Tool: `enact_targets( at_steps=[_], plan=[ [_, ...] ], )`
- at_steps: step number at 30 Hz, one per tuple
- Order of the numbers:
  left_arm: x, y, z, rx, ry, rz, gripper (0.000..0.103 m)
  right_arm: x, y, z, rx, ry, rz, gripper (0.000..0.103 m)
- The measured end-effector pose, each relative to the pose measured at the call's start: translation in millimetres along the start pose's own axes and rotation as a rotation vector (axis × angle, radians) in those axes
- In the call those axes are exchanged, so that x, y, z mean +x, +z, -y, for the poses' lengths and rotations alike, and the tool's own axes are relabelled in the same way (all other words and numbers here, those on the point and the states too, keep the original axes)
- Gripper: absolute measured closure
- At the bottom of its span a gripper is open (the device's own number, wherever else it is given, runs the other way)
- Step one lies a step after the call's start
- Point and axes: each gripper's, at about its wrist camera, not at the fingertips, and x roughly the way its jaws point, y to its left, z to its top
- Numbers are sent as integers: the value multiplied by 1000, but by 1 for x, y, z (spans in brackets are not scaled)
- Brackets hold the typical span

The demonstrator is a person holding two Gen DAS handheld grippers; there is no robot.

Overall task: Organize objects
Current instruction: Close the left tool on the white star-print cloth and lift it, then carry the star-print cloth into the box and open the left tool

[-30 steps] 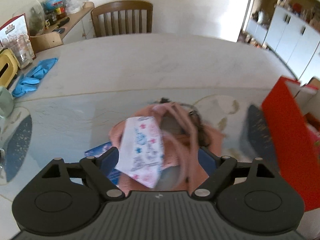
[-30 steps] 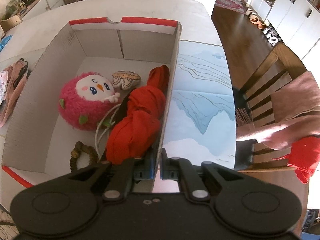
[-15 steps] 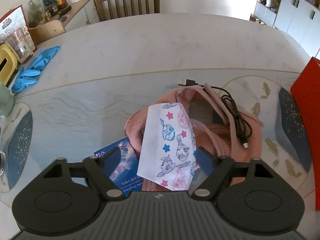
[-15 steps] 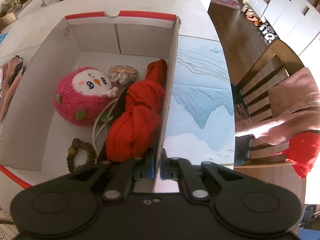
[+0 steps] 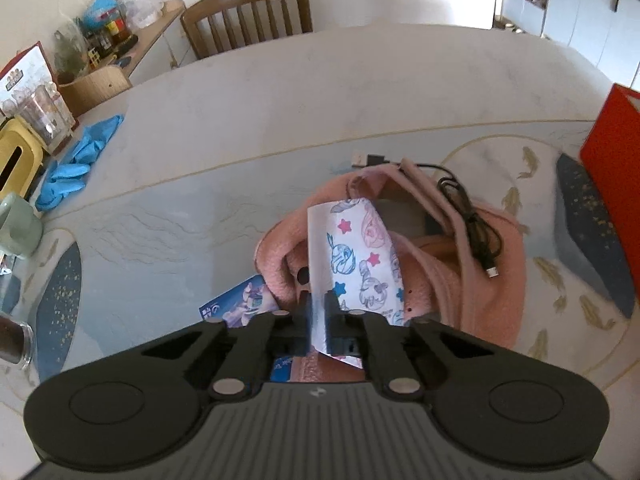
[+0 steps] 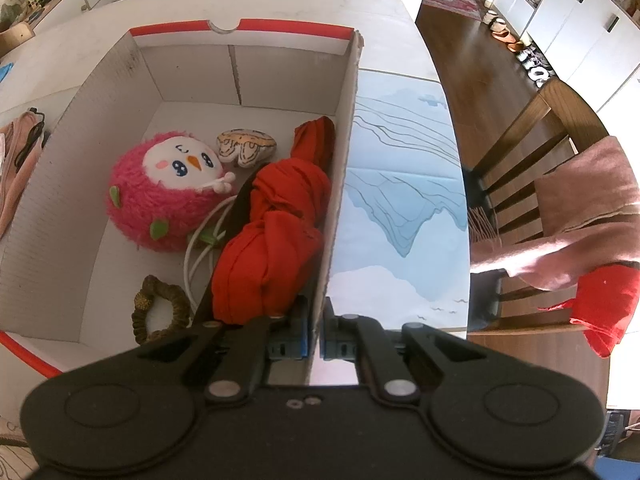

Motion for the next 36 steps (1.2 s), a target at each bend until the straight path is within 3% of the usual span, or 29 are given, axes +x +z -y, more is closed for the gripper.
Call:
enact_targets(
  at_steps=[14, 20, 28, 36],
  plan=[
    [-59, 5, 9, -37, -110, 60, 103, 0, -1, 1, 10, 9, 6, 99],
    [-86, 14, 20, -53, -198, 91, 103, 0, -1, 1, 18, 15, 10, 99],
    [-117, 32, 59, -12, -316, 154, 102, -1, -2, 4, 25, 29, 17, 98],
    [-127, 49, 106, 69, -381, 178, 102, -1, -3, 4, 29, 40, 18, 98]
  ],
)
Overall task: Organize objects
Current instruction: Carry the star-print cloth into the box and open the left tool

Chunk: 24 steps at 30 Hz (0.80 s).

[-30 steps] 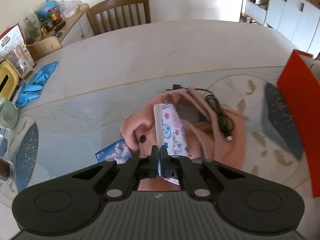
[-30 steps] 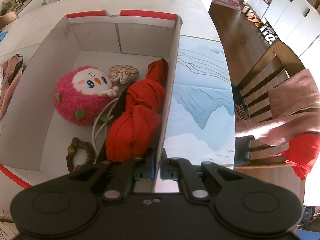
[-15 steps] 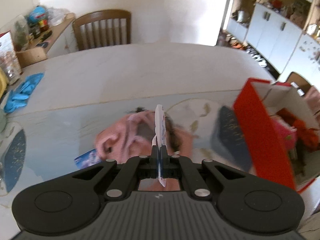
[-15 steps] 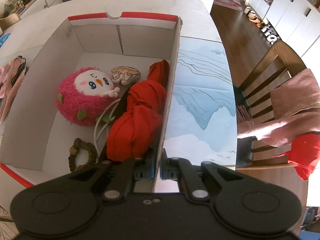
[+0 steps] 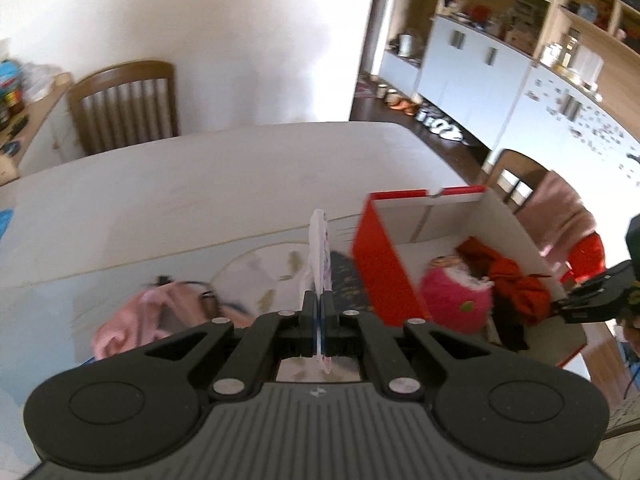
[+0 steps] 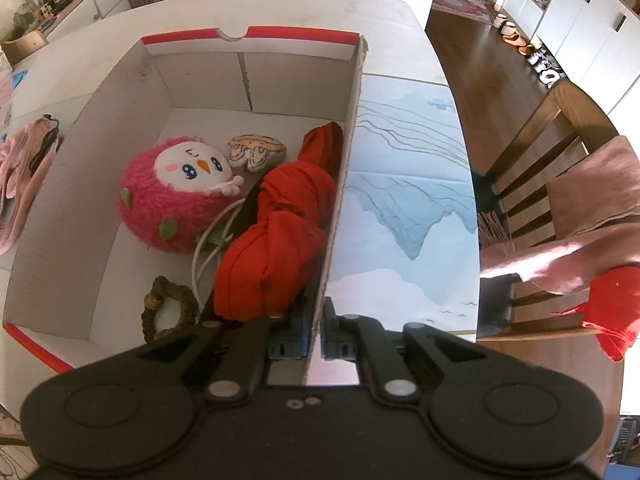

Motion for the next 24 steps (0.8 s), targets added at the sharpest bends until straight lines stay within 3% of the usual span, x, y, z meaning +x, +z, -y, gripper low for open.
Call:
enact_targets(
  at_steps=[16, 24],
  plan=[
    [60, 44, 107, 163, -174, -40, 102, -1, -2, 3, 24, 18, 12, 97],
    [107, 58, 137, 90, -271, -121, 102, 0, -3, 4, 37, 19, 14, 96]
  ],
)
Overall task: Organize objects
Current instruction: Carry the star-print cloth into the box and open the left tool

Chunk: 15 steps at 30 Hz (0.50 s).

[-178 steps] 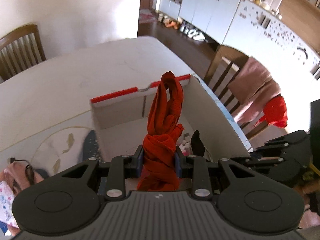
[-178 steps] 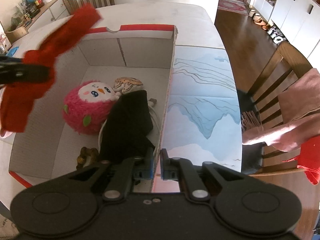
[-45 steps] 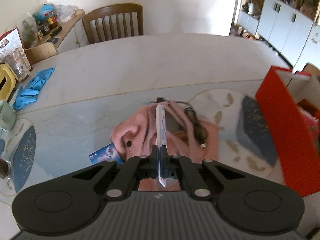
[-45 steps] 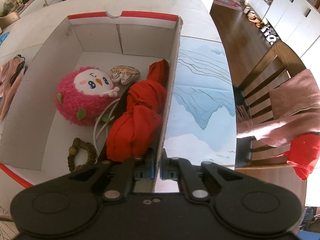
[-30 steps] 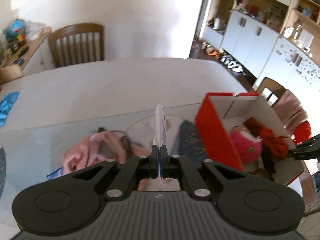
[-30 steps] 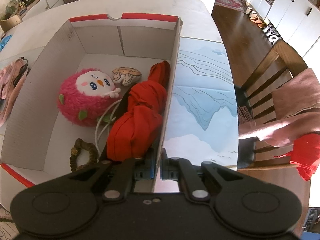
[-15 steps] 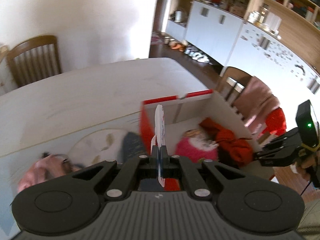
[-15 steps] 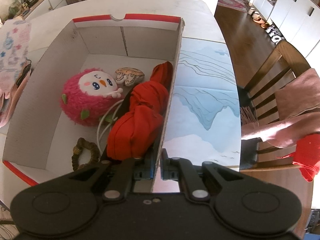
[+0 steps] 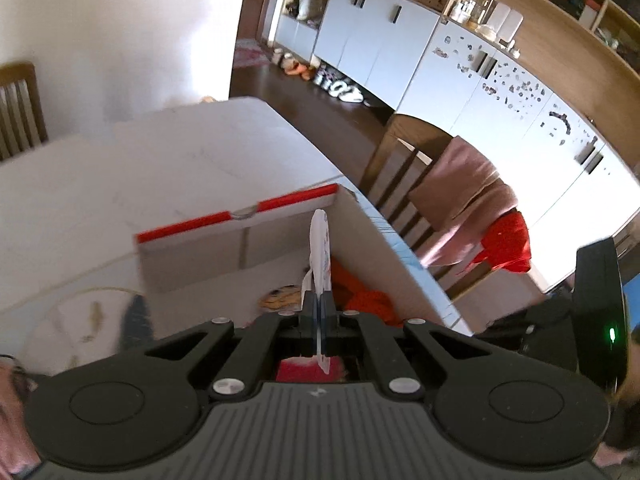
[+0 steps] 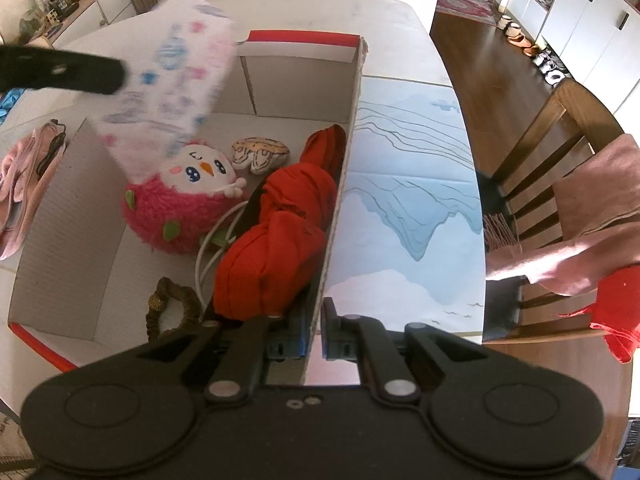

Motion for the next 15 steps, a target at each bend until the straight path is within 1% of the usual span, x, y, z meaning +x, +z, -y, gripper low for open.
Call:
enact_targets(
  at_steps=[2, 9, 12, 15],
  plan=[
    [14, 4, 2, -17, -1, -22, 102, 0, 0, 0, 4, 2, 0, 96],
    [55, 10, 11, -7, 40, -84, 102, 0, 0, 2, 11, 8, 0, 96],
    [69, 12, 6, -53, 34, -114, 102, 0, 0, 2, 15, 9, 1, 96],
    [79, 12, 4, -47, 63, -134, 102, 0, 0, 3, 20, 11, 1, 96]
  ],
)
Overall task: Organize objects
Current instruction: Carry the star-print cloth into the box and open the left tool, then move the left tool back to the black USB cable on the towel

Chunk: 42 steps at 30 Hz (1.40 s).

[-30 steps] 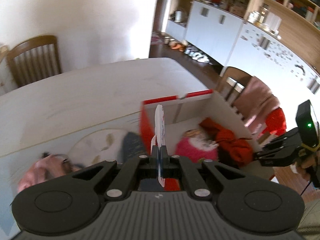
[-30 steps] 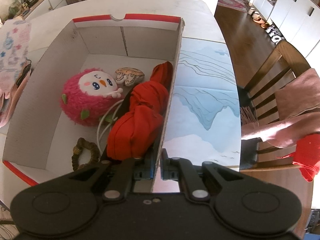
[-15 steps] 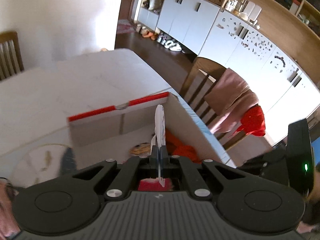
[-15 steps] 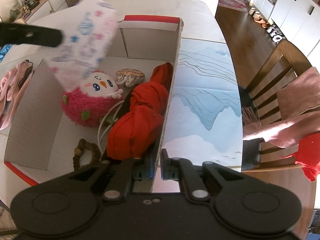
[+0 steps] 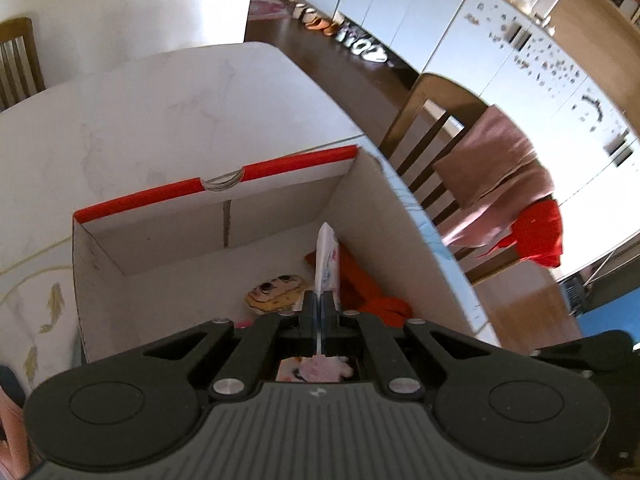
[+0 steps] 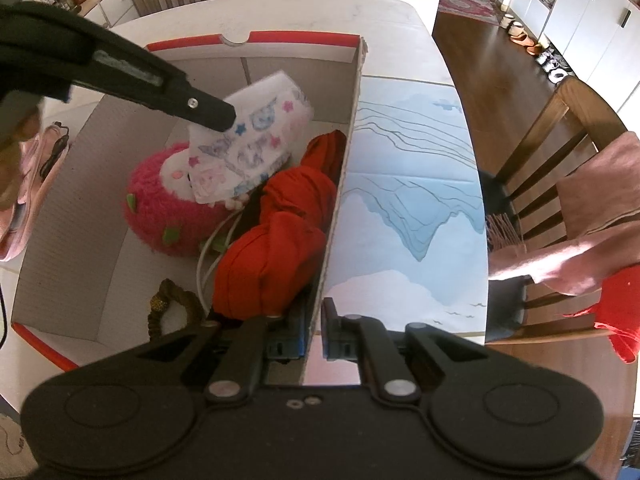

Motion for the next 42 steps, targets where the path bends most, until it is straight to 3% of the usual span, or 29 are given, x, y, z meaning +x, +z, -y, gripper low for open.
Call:
enact_targets(
  at_steps=[11, 16, 19, 21, 23, 42],
  plan=[
    [20, -1, -7, 26, 75, -59, 102, 0, 1, 0, 7, 0, 1, 96],
    [19, -5, -12, 29, 92, -66, 96, 1, 1, 0, 9, -2, 1, 96],
    [17, -5, -14, 27, 102, -65, 76, 2, 1, 0, 12, -3, 1, 96],
    [13, -7, -16, 23, 99, -50, 57, 2, 1, -1, 18, -5, 0, 96],
    [7, -9, -18, 15, 98, -33, 48, 2, 2, -1, 20, -5, 0, 96],
    [-92, -32, -27, 27, 82, 130, 48, 3, 3, -1, 42, -20, -7, 96]
  ],
)
